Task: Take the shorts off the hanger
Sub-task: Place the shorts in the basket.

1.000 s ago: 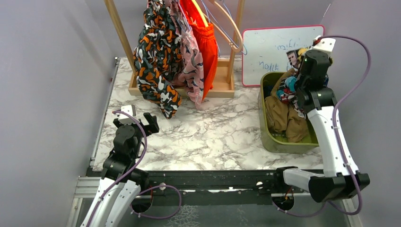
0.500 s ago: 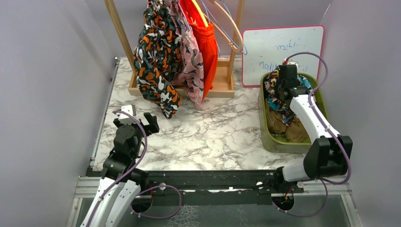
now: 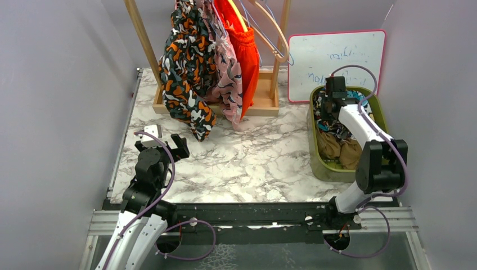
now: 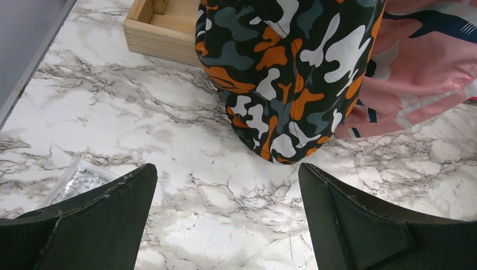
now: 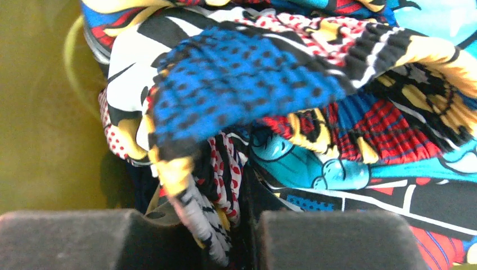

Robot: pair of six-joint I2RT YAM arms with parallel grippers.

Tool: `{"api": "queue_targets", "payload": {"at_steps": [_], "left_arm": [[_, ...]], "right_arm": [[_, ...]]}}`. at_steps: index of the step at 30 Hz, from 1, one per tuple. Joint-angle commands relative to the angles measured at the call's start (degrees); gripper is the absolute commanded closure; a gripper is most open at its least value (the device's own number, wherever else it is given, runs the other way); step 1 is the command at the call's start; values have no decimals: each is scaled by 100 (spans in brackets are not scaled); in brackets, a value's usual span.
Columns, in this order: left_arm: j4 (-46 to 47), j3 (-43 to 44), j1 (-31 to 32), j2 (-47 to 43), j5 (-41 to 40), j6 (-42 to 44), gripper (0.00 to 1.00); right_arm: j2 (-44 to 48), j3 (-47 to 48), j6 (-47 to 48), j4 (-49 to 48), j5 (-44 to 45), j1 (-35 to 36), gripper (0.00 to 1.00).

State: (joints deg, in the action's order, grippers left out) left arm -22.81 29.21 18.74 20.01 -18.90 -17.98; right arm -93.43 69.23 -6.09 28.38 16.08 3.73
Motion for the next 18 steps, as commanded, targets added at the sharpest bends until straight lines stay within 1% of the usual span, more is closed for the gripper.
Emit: {"api": "queue_targets", "payload": {"at_steps": [1,3,4,5,6,8,9,11,15,17,18], "left_arm": [[153,-30,-35,-60,97,40,1],[152,-30,-31,-66,95,40,1],[155,-30,-34,-71,90,40,1],[151,-30,-34,-73,84,40,1],[153,-30,-29,-82,84,40,1],[148,-30,-29,-85,79,40,1],[151,-33,-32,-81,83,40,1],[150,-34,-31,-72,88,40,1],[147,-30,-30,-58,84,31,1],[145,-30,-31,-58,74,33,1],[145,-30,-29,-54,71,31,1]], "right_arm": [[589,236,11,479,-294,-21,76],[847,386,35,591,-284,-25,69],[957,453,45,638,-301,-22,62],[1072,504,63,657,-312,-23,49],[1180,560,76,689,-344,-21,41],[1351,647,120,750,-406,-16,30],[1418,701,147,772,-419,-18,26],[1540,814,143,782,-371,-17,23],[1720,749,144,529,-157,-21,22],[1761,707,120,339,-112,-23,23],[1759,695,98,245,-152,-22,26]]}}
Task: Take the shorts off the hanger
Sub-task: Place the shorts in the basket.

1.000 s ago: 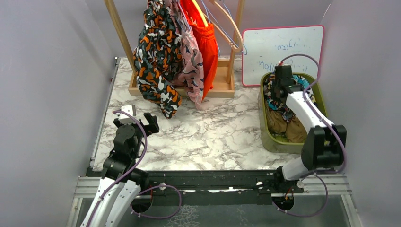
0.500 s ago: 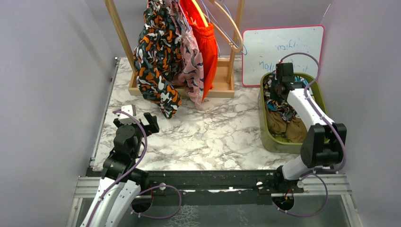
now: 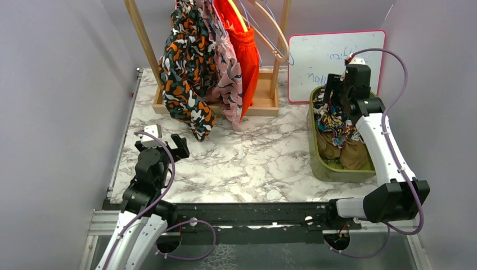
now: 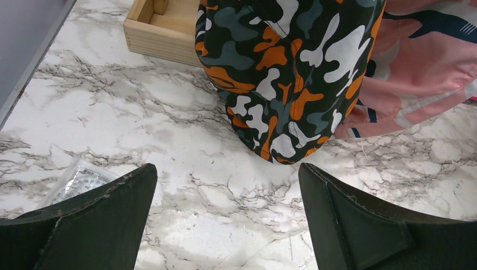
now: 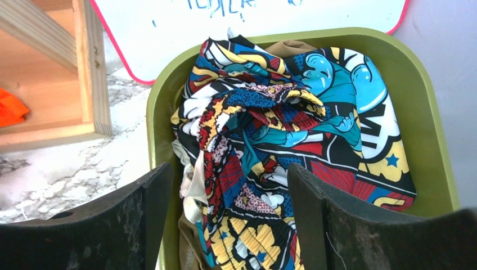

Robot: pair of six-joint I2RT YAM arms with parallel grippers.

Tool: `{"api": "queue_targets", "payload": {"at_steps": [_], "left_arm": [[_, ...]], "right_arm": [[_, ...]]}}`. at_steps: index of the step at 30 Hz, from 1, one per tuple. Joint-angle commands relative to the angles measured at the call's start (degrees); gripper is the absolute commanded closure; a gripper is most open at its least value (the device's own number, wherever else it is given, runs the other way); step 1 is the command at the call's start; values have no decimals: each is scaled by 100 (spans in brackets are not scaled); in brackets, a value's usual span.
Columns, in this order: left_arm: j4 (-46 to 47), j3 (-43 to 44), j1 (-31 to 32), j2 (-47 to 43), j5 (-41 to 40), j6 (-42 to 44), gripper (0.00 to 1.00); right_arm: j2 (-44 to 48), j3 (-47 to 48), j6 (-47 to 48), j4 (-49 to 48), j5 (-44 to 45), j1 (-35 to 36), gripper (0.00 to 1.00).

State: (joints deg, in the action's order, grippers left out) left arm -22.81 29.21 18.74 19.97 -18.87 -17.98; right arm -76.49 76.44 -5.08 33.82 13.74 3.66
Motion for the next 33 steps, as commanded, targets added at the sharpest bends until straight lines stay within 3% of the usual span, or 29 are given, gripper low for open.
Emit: {"api": "queue_targets", "payload": {"at_steps": [1,5,8,11,19,24,28,33], "left_arm": [[145,-30,-29,-46,72,31,1],[151,-30,-33,-28,78,22,1],[145,-30,-33,-37,69,14,1],[147,-36,-33,-37,81,14,1],[158,-32,-29,22,124,14,1],[160,-30,-30,35,163,21,1],[161,-37,-31,29,181,31,1],[207,-47,-30,61,244,57,1]], "right_arm": [[46,-62,-5,-451,17,-15,29],[-327,15,-37,-752,-128,-28,42],[-735,46,-88,-803,-125,-105,46],[-1133,-300,-208,-1119,-237,-237,48],[-1784,-303,-328,-480,-367,-243,49],[-1084,-18,-335,-243,-418,-243,35],[-210,-311,-598,-533,-384,-243,26],[1047,-1319,-1125,-1299,-1473,-243,23]]}}
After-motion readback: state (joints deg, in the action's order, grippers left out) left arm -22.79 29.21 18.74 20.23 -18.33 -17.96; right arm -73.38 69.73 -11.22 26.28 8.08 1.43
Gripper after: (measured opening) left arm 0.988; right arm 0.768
